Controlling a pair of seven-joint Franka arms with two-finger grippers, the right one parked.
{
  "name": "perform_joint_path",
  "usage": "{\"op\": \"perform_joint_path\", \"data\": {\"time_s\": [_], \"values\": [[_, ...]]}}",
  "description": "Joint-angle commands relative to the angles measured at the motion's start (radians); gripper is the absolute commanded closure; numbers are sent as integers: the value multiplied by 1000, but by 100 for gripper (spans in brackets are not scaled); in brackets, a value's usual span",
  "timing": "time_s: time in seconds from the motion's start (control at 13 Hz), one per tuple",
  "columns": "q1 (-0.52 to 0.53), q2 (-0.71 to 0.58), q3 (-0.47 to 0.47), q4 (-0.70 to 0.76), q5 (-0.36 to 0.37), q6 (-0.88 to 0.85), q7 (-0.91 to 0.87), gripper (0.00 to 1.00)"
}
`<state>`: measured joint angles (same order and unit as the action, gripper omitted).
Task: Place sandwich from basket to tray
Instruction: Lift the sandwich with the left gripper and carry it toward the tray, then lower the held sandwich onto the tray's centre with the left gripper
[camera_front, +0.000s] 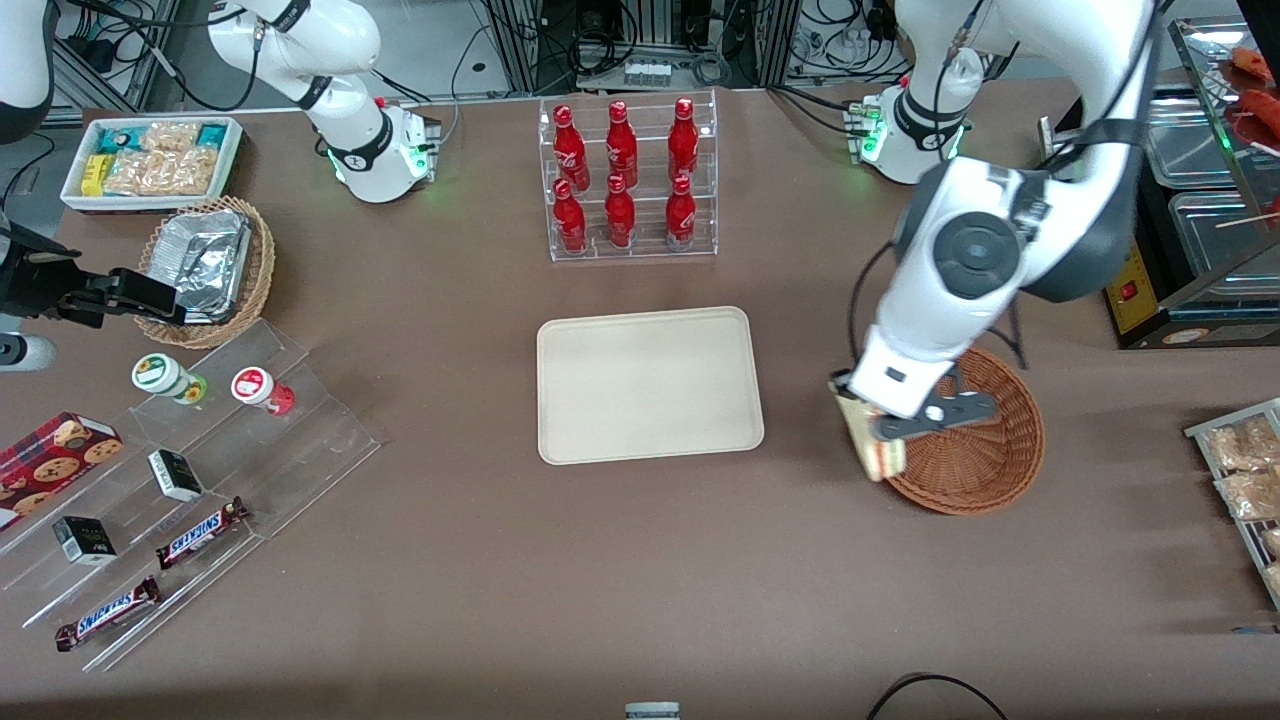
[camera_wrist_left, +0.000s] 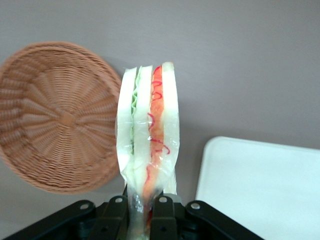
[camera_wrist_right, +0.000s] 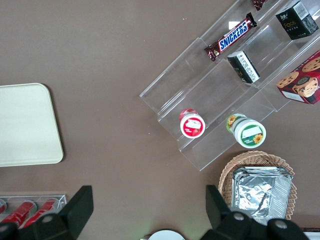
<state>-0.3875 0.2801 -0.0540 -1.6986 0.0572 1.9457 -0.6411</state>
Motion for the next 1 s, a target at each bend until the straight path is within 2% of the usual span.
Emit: {"op": "perform_joint_path", "data": {"time_s": [0.0, 0.31, 0.62, 0.77, 0.92], "values": [[-76, 97, 11, 103, -34, -24, -29, 100], [-204, 218, 11, 189, -33, -17, -127, 100], [-257, 277, 10, 198, -43, 19, -129, 100], [-283, 304, 11, 200, -91, 93, -130, 100], [-301, 332, 8, 203, -94, 123, -134, 100]]}}
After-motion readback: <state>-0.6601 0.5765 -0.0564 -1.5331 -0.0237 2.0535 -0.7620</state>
